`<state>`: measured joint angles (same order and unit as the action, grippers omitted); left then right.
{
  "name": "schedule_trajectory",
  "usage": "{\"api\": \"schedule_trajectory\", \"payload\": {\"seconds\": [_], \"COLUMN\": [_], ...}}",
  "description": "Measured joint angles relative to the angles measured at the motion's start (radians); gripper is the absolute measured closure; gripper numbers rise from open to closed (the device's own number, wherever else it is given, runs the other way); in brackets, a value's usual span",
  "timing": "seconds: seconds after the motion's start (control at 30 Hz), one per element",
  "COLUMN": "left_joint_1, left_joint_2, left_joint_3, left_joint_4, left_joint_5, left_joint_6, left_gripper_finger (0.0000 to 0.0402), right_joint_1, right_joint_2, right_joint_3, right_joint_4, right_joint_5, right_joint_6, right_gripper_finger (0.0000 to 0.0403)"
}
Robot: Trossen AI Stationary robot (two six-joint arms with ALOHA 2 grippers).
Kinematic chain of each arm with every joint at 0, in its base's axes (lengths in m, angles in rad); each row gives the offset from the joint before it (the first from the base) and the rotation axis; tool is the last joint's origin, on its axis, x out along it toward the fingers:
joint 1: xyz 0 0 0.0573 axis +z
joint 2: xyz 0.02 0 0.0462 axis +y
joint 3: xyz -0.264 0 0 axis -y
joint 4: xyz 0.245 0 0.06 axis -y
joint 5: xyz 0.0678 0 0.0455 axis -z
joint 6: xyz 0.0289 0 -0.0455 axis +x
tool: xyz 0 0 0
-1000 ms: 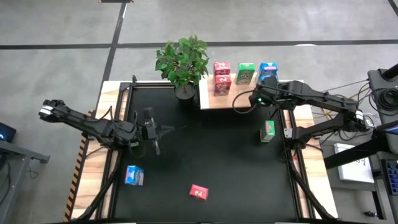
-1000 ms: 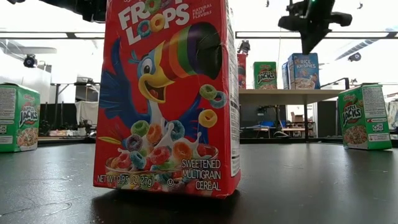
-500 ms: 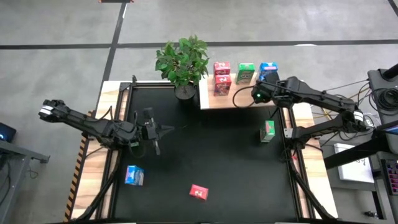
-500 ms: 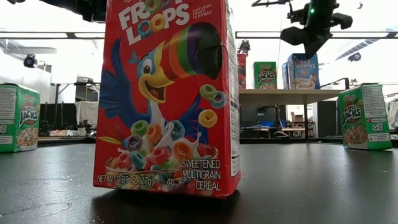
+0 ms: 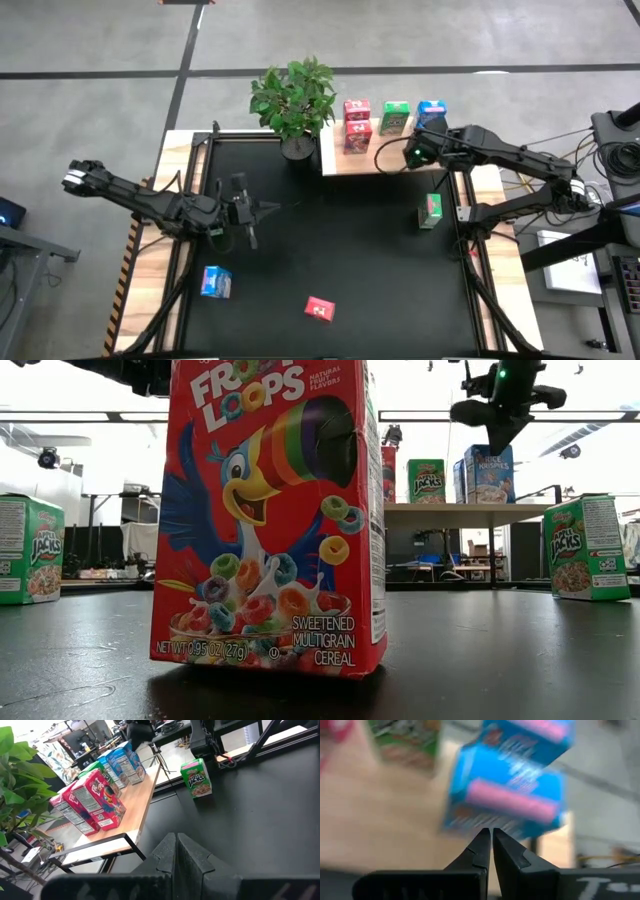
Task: Stack cereal on shelf
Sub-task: Put the right blue cereal box on the shelf
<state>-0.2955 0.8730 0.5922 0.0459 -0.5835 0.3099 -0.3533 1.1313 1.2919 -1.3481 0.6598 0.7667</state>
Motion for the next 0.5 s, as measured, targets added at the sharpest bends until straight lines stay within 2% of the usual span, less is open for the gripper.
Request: {"api": "schedule_trajectory", "payload": {"seconds": [0.07,0.13,0.27,0.5], "left_joint_1": [0.0,0.0,0.0,0.0], "left_joint_2": [0.0,0.0,0.0,0.0], "left_joint_3": [0.0,0.0,0.0,0.0], "left_joint_4": [-0.004,-0.004,-0.004,-0.004], "left_joint_5": [0.0,0.0,0.0,0.0], "left_joint_6": [0.0,0.0,0.003,0.003], "left_gripper_finger": [0.0402,0.0402,0.0402,0.0402], "right_joint_1": [0.002,0.006,0.001,-0.044], "right_joint_2": [0.0,0.003,0.009,0.008], "right_joint_3": [-0.002,-0.019,-0.077,-0.148], "right_joint_4": [0.019,0.066,0.161,0.174], "right_joint_5": [-0.095,-0.13,-0.099,-0.026], "right_joint_6": [0.0,-0.013,-0.048,-0.036], "right_gripper_finger": [0.0391,0.0391,0.0391,0.039]}}
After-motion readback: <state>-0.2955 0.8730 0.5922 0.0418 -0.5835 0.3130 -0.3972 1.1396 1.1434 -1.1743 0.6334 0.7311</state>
